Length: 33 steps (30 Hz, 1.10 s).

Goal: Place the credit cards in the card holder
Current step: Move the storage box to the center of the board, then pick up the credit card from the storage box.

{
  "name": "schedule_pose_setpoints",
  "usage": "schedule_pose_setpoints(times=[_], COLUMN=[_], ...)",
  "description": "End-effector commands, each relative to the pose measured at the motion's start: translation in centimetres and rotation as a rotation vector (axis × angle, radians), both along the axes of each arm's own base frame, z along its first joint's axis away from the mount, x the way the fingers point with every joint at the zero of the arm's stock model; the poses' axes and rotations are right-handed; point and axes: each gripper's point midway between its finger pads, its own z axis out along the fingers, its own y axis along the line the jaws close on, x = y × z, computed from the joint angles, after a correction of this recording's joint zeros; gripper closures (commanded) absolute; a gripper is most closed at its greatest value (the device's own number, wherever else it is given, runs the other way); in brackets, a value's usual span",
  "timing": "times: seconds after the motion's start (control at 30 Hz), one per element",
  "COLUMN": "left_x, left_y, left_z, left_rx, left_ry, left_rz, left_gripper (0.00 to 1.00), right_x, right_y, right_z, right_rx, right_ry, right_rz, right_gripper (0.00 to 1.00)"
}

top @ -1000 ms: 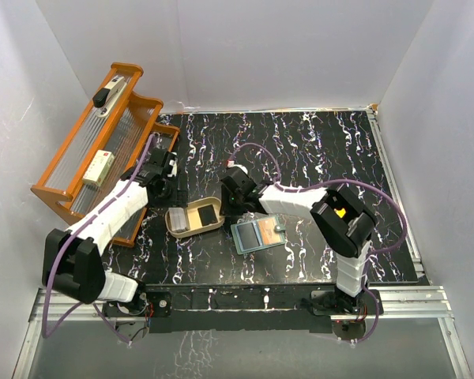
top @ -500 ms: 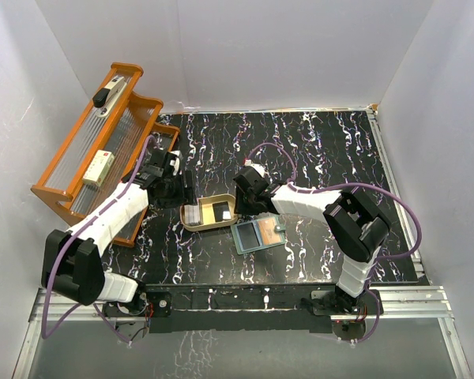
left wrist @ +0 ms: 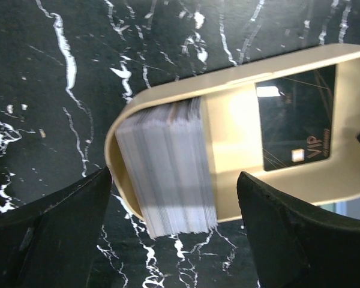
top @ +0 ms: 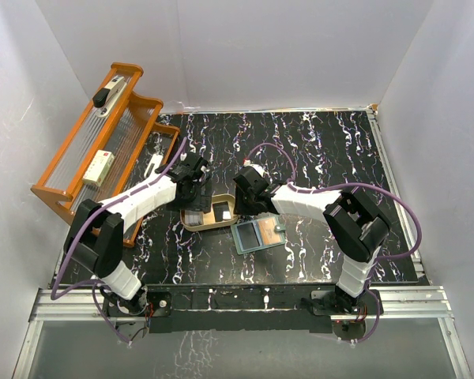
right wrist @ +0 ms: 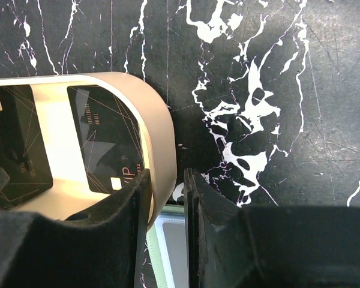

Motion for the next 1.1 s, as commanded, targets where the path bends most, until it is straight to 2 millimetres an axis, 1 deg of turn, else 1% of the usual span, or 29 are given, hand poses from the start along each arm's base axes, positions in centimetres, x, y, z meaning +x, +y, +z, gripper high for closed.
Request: schedule_pose_setpoints(times=[0.0, 0.13, 0.2, 0.27, 0.37, 0.43, 0.6, 0.73, 0.83, 0.93, 1.07], left_x=[0.3, 0.3, 0.4, 0.5, 0.8, 0.8, 0.4, 0.7, 1.0, 1.4, 1.8], left_y=[2.2, 3.2, 3.3, 2.7, 1.1, 0.8, 2.4, 2.8, 3.6, 4.2, 4.2], left_z=[0.7, 0.7, 0.5, 0.2, -0.3, -0.6, -1.6, -0.9, -0.2, 0.3, 1.1], left_rx=[0.114, 0.160, 0.158, 0.131, 0.047, 0.035, 0.118, 0.131, 0.180, 0.212, 0.224], left_ry=[-0.017, -0.035, -0.044, -0.044, -0.052, -0.051, -0.031, -0.059, -0.070, -0.078, -0.087], left_rz=[0.039, 0.056, 0.052, 0.043, 0.020, 0.018, 0.042, 0.057, 0.062, 0.065, 0.064], left_gripper=[0.15, 0.15, 0.15, 0.15, 0.15, 0.15, 0.16, 0.18, 0.19, 0.23, 0.29], right_x=[0.8, 0.8, 0.7, 0.6, 0.7, 0.8, 0.8, 0.7, 0.6, 0.6, 0.5], right_y=[0.8, 0.8, 0.8, 0.8, 1.0, 1.1, 1.0, 0.7, 0.4, 0.2, 0.2], right_z=[1.5, 1.3, 1.2, 1.1, 1.2, 1.4, 1.7, 1.5, 1.6, 1.5, 1.4], right_rx=[0.042, 0.040, 0.043, 0.043, 0.045, 0.049, 0.050, 0.043, 0.043, 0.039, 0.037], right_ry=[-0.049, -0.052, -0.049, -0.046, -0.049, -0.051, -0.058, -0.058, -0.061, -0.063, -0.062], right_rz=[0.020, 0.022, 0.024, 0.025, 0.027, 0.030, 0.027, 0.021, 0.014, 0.010, 0.009], right_gripper=[0.74, 0.74, 0.75, 0.75, 0.75, 0.75, 0.75, 0.75, 0.76, 0.76, 0.76])
